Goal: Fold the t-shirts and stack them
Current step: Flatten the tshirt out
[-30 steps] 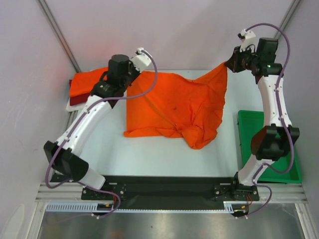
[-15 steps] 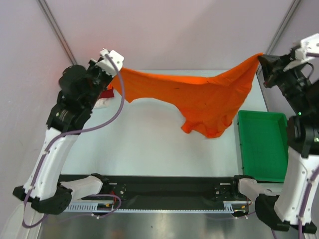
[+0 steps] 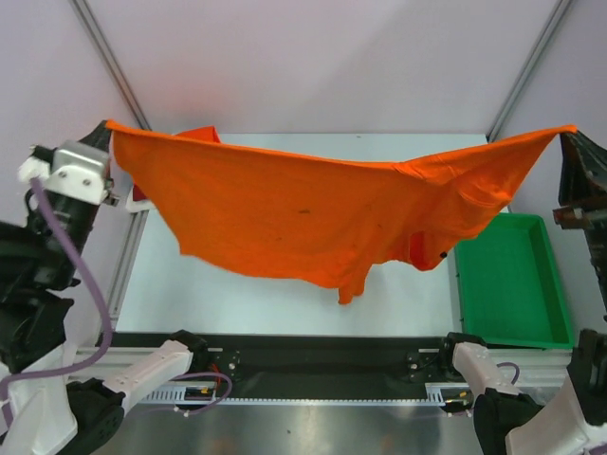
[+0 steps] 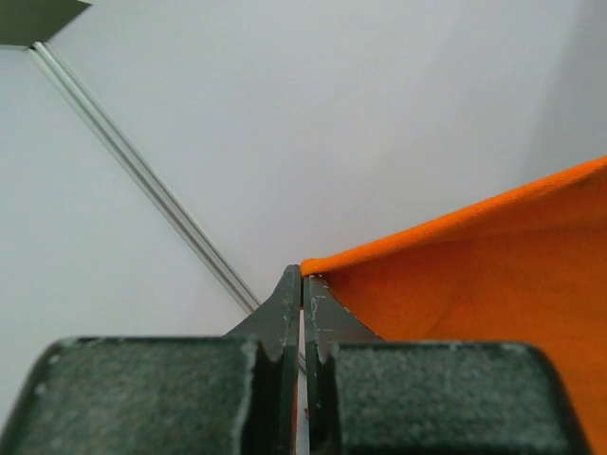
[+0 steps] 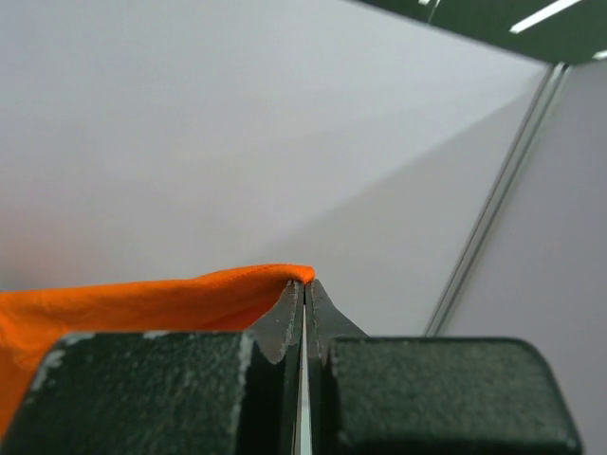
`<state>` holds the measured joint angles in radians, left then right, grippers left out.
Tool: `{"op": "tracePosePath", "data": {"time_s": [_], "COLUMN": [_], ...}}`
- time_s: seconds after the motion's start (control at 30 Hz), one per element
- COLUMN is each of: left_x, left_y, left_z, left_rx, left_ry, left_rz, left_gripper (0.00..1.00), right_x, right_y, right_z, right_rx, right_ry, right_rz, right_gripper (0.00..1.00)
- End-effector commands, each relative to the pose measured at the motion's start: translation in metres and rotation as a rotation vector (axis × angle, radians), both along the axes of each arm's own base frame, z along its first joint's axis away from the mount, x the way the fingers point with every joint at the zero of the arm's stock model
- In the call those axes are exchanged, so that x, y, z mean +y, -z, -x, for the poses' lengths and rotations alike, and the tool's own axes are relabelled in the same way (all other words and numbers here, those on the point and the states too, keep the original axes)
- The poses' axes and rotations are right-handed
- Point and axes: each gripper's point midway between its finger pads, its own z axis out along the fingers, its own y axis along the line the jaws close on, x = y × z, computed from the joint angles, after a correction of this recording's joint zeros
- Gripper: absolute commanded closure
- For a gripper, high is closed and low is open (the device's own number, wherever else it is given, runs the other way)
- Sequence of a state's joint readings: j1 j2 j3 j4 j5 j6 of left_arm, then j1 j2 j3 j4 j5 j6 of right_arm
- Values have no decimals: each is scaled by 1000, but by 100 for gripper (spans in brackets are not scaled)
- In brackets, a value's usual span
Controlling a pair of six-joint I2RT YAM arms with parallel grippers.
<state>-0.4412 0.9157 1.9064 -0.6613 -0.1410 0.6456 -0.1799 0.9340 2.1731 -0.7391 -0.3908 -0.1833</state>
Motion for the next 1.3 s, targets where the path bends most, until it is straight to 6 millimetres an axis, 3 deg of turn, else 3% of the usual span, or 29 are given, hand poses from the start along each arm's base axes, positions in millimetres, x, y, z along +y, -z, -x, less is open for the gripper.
{"op": "tracePosePath", "data": {"time_s": [0.0, 0.1, 0.2, 0.23, 0.27, 0.3, 0.37, 0.47, 0.5, 0.6, 0.73, 0.9, 1.03, 1.13, 1.27], "left_x": [4, 4, 1, -2, -3, -7, -7, -10, -13, -18, -21, -25, -22, -20, -11], "left_y": [-8, -2, 16, 32, 38, 54, 63, 78, 85, 89, 77, 53, 46, 49, 54], "left_z": [1, -8, -21, -30, -35, -45, -54, -71, -78, -93, -106, -109, -101, -92, -65], "left_rx": [-15, 2, 48, 86, 99, 136, 152, 189, 205, 202, 176, 134, 124, 135, 137], "left_ry": [-15, -39, -50, -56, -61, -64, -81, -104, -107, -115, -127, -119, -115, -104, -85], "left_rz": [7, -12, -36, -52, -59, -78, -91, -116, -127, -147, -158, -144, -128, -120, -95], "left_gripper": [100, 100, 100, 99, 100, 100, 100, 100, 100, 100, 99, 100, 100, 100, 99], "right_x": [-6, -5, -10, -11, -14, -16, -21, -26, -29, -36, -44, -47, -48, -42, -33], "right_y": [-28, -34, -17, -12, 4, 6, 23, 30, 36, 39, 33, 17, 5, 3, 12], "right_z": [11, 1, -32, -40, -60, -66, -92, -115, -131, -157, -179, -180, -162, -140, -102], "right_rx": [-89, -93, -28, -13, 38, 36, 91, 113, 131, 135, 116, 64, 28, 23, 39], "right_ry": [41, 26, 13, 11, 6, 5, 5, 9, 11, 18, 38, 57, 80, 72, 68], "right_rz": [-36, -26, -45, -46, -56, -57, -65, -51, -49, -36, -23, -12, -14, -20, -33], "right_gripper": [100, 100, 100, 100, 100, 100, 100, 100, 100, 100, 100, 100, 100, 100, 100]}}
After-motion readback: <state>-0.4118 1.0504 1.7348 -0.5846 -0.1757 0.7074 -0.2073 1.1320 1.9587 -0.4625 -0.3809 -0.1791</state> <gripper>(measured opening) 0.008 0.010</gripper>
